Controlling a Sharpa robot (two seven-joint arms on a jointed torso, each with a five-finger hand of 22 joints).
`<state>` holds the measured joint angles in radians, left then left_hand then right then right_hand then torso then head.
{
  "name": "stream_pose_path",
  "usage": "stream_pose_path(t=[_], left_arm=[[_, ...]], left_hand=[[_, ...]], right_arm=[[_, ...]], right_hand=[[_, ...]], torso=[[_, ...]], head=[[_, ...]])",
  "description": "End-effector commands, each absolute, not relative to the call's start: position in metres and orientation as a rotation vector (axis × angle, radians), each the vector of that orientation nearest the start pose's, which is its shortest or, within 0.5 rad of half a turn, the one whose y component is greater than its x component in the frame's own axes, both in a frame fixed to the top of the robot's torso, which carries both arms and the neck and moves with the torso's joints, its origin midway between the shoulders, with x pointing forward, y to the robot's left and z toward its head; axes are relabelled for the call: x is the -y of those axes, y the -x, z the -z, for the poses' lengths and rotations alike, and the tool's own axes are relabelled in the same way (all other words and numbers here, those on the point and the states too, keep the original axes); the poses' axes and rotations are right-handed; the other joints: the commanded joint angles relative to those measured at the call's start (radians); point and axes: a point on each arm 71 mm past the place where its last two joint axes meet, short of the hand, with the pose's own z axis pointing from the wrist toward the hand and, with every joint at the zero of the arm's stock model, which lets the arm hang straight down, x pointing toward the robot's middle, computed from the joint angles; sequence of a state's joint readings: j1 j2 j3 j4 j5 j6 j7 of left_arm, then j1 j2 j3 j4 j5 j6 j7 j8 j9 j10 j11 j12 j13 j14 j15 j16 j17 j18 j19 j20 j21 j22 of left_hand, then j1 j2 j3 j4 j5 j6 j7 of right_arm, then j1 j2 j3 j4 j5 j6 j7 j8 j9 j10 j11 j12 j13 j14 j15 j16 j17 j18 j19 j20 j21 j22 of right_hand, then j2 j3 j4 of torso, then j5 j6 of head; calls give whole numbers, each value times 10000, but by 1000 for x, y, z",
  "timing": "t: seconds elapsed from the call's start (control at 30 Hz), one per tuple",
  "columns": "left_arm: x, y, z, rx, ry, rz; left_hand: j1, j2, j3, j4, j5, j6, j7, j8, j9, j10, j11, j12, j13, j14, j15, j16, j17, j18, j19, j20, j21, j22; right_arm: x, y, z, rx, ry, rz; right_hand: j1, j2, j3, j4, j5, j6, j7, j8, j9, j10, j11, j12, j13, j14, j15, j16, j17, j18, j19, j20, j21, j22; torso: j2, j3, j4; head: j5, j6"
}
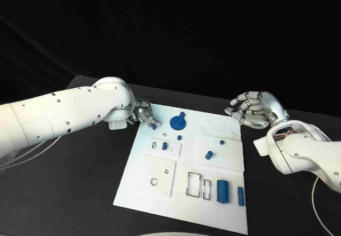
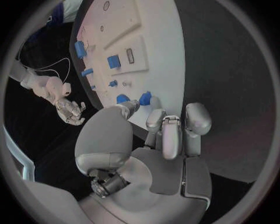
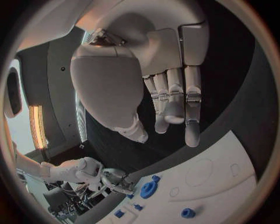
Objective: Assemble the parts on the task board
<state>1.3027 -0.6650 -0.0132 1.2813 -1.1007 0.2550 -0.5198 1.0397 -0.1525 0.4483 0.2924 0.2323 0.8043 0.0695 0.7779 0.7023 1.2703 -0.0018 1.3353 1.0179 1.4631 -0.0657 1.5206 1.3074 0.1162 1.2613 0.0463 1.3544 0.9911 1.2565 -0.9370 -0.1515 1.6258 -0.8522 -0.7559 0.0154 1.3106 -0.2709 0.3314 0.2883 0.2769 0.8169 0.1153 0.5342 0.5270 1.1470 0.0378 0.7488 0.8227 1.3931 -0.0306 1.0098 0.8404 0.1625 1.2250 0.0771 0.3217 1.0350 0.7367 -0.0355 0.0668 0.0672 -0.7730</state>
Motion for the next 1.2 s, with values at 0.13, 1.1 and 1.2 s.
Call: stream_pose_path(t=[0.13, 1.1, 1.2], left_arm=[[-194, -535, 183, -23062, 1314, 3621], [-206, -513, 178, -23214, 2621, 5094], [-207, -507, 176, -23099, 2601, 5253]], left_hand=[[429, 164, 98, -75, 21, 154, -50, 49, -3, -10, -29, 58, 52, 676, 46, -32, 1166, -63, -23, 55, -62, 13], [2165, 307, 2968, -1323, -146, -160, -4, 404, 182, 1, -17, 30, -42, 701, 54, -11, 1219, -77, -10, 43, -4, 129], [2151, 296, 2991, -1331, -151, -153, -7, 419, 189, 13, -18, 37, -34, 706, 54, -5, 1234, -79, -4, 44, 1, 139]], right_arm=[[238, -468, 174, -14293, -4852, -8323], [239, -468, 175, -14298, -4910, -8333], [239, -468, 175, -14302, -4915, -8330]], right_hand=[[-124, 13, 54, 10, 4, -79, 20, 45, -13, -46, -19, -14, -8, -24, -13, -68, 9, 198, 50, 19, -52, -9], [-136, 21, 62, 14, 3, -80, 20, 55, -16, -42, -19, 5, -20, -12, -14, -74, 31, 198, 64, 18, -70, -26], [-136, 21, 62, 14, 3, -80, 20, 55, -16, -42, -19, 5, -20, -12, -14, -74, 31, 198, 64, 18, -70, -26]], torso=[[3, -1, 3], [-19, 7, 16], [-22, 7, 14]], head=[[8, -4], [27, -39], [48, -38]])
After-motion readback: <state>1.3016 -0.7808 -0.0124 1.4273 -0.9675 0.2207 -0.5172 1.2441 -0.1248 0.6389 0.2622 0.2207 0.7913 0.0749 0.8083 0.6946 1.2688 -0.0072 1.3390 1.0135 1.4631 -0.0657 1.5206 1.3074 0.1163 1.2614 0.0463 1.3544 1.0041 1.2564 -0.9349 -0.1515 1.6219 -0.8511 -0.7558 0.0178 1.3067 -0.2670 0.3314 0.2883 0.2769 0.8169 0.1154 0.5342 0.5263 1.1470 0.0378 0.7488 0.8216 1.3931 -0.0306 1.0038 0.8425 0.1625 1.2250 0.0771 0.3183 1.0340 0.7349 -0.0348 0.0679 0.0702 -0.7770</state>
